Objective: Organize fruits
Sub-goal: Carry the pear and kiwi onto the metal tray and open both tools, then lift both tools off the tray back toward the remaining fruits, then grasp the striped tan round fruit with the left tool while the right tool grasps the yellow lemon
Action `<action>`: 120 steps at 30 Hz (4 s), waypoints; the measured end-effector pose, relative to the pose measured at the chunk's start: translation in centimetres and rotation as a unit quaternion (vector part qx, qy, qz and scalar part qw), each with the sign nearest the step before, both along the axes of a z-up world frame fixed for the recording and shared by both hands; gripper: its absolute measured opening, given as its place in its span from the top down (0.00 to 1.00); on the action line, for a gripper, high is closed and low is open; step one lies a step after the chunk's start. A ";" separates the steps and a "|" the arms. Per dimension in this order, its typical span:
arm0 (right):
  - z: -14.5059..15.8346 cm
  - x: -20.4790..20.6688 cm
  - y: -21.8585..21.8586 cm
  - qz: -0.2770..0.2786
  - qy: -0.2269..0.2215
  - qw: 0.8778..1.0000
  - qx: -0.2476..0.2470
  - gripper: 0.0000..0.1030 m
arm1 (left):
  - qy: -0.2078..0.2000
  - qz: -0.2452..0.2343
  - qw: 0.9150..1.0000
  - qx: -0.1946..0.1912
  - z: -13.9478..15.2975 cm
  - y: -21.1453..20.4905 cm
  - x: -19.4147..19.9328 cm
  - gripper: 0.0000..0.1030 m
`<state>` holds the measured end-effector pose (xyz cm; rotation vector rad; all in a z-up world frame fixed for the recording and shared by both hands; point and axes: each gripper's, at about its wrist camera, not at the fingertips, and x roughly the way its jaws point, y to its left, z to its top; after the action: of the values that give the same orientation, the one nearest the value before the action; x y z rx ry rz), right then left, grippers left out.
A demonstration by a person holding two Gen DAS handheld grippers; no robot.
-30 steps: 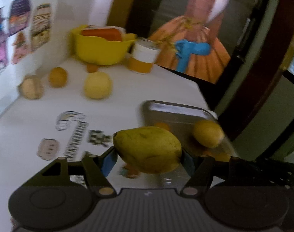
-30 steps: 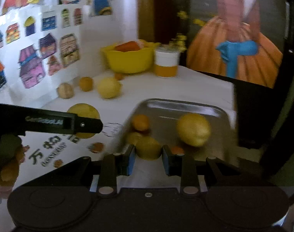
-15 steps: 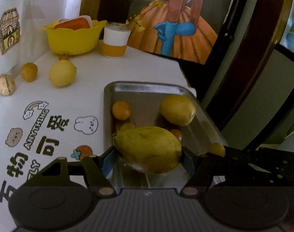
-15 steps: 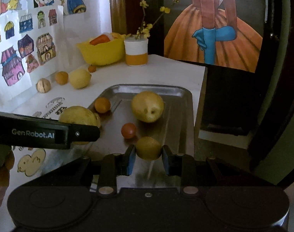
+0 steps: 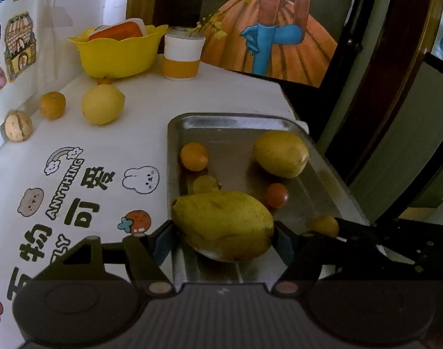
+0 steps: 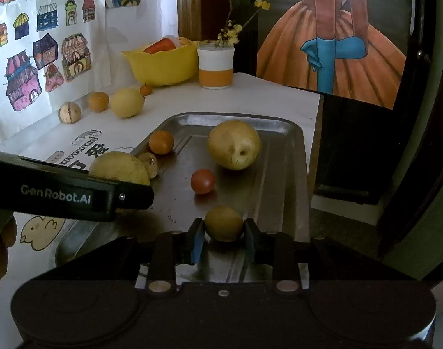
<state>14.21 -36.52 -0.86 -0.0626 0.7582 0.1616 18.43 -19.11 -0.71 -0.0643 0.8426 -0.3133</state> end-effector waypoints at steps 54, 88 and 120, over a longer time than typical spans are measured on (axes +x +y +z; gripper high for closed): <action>13.5 -4.8 13.3 0.163 -0.032 0.984 0.064 0.01 | -0.048 0.149 0.987 0.046 6.5 20.4 -6.6 0.00; 4.3 27.9 13.8 0.156 0.132 0.978 0.036 0.05 | 0.064 0.244 0.968 0.006 -0.2 19.0 18.3 0.01; -0.5 28.7 19.7 0.197 0.118 0.973 0.015 0.33 | 0.040 0.381 0.921 0.068 -1.7 17.8 22.0 0.50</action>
<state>42.93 -16.87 -1.34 -0.1674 0.9750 0.5672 40.45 -1.28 -2.38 -0.2688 0.8547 0.4858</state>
